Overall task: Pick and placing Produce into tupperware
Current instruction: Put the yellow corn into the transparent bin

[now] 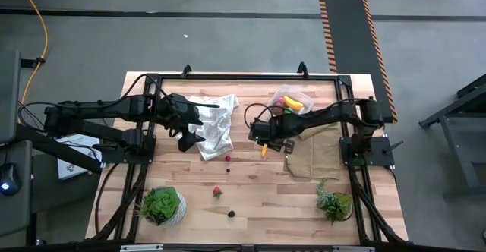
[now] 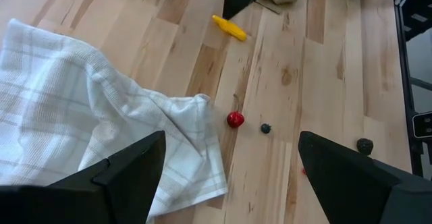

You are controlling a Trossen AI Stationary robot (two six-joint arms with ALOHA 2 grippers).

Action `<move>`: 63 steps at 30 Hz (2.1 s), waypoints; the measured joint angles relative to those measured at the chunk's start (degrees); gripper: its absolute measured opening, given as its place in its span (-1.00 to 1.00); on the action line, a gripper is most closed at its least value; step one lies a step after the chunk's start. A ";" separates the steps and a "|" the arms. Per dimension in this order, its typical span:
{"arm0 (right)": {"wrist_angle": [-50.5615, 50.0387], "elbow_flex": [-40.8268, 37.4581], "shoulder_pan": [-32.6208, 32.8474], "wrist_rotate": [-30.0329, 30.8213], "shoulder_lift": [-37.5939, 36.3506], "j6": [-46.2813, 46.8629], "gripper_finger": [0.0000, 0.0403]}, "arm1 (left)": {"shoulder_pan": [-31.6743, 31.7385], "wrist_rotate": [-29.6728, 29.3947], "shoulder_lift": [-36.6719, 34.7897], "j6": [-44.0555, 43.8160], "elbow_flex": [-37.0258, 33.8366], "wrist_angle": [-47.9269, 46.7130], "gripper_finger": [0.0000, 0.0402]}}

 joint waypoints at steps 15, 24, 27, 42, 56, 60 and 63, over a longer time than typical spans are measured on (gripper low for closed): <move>3.19 0.01 1.37 1.56 0.69 1.44 -0.45 | 0.00 -0.66 0.00 -0.20 0.00 1.70 0.64; 0.20 5.08 2.28 2.07 0.71 0.27 -0.56 | -0.02 -0.66 0.00 -0.20 0.00 1.68 0.64; -7.22 8.68 2.46 3.74 0.70 -0.36 -0.58 | 0.00 -0.66 0.00 -0.22 0.00 1.79 0.63; -9.61 9.04 0.14 -1.97 5.48 -3.67 -0.38 | 0.00 0.58 0.01 -1.54 0.00 0.82 0.63; -7.96 9.06 0.39 -4.31 9.68 -3.38 -0.36 | -0.02 0.83 0.02 -1.55 0.00 -0.06 0.63; -8.16 9.06 0.10 -4.24 9.71 -3.38 -0.36 | 0.00 0.83 0.02 -1.55 0.00 -0.04 0.63; -8.26 9.06 -0.10 -4.21 9.71 -3.46 -0.36 | 0.00 0.63 0.02 -1.55 0.00 -0.04 0.63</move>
